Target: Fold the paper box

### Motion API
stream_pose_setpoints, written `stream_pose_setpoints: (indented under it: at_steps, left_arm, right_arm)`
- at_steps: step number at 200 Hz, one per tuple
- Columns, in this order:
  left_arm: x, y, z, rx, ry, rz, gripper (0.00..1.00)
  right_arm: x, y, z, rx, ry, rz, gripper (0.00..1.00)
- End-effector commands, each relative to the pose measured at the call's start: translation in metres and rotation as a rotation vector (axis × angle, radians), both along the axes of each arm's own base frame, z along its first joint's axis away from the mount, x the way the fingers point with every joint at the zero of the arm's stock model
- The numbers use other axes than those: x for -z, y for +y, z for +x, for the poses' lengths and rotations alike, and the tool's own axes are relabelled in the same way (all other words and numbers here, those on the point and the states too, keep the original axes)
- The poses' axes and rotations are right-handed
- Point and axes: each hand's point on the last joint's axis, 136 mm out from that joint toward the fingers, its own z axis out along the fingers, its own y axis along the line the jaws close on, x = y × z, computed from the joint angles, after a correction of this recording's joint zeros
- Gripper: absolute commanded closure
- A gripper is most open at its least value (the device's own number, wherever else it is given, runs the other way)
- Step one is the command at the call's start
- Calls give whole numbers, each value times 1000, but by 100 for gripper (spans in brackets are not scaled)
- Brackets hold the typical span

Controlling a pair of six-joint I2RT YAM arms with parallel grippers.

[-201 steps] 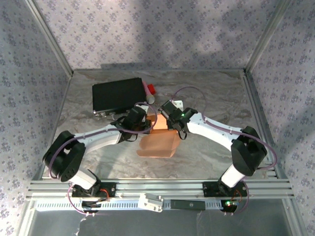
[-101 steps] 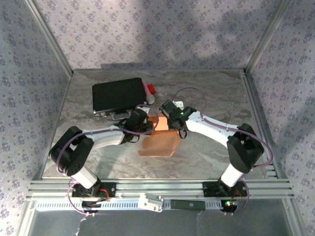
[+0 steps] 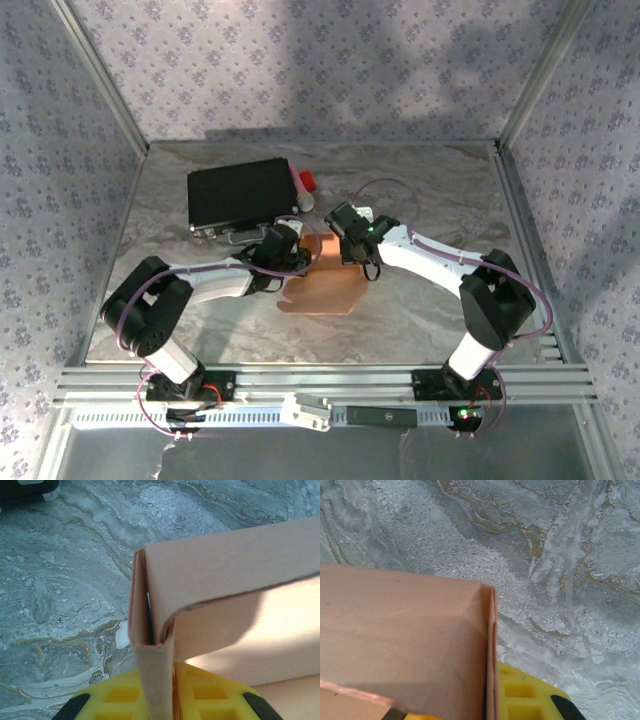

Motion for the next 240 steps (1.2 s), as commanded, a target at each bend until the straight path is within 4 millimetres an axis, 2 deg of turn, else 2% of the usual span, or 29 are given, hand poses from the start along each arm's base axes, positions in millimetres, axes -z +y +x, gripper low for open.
stream_pose_setpoints:
  at_steps: [1, 27, 49, 64, 78, 111, 144, 175, 223, 240]
  left_arm:
    - [14, -3, -10, 22, 34, 17, 85]
    - [23, -2, -12, 19, 38, 38, 86]
    - [27, -2, -13, 11, 24, 73, 94]
    - [28, 1, -14, -12, -6, 145, 100]
    - [27, 4, -13, -46, -38, 226, 100]
    - [27, 27, -13, -205, -89, 400, 100]
    - [34, 15, -18, -159, -83, 317, 100]
    - [32, 6, -23, -106, -75, 223, 81]
    - [29, 12, -23, -101, -63, 191, 79]
    - [21, 14, -23, -106, -79, 174, 76]
  right_arm:
    - [-4, 8, 7, 7, -23, 39, 100]
    - [-5, 8, 7, 7, -26, 41, 100]
    - [-6, 8, 7, 4, -28, 39, 100]
    - [-5, 9, 6, 2, -30, 31, 100]
    - [-5, 10, 5, -1, -32, 26, 100]
    - [-3, 10, 4, -3, -35, 9, 100]
    - [-2, 9, 4, -3, -31, 9, 100]
    - [-5, 10, 5, -3, -38, 19, 100]
    - [-4, 11, 5, -4, -35, 22, 100]
    - [-4, 11, 5, -4, -35, 21, 100]
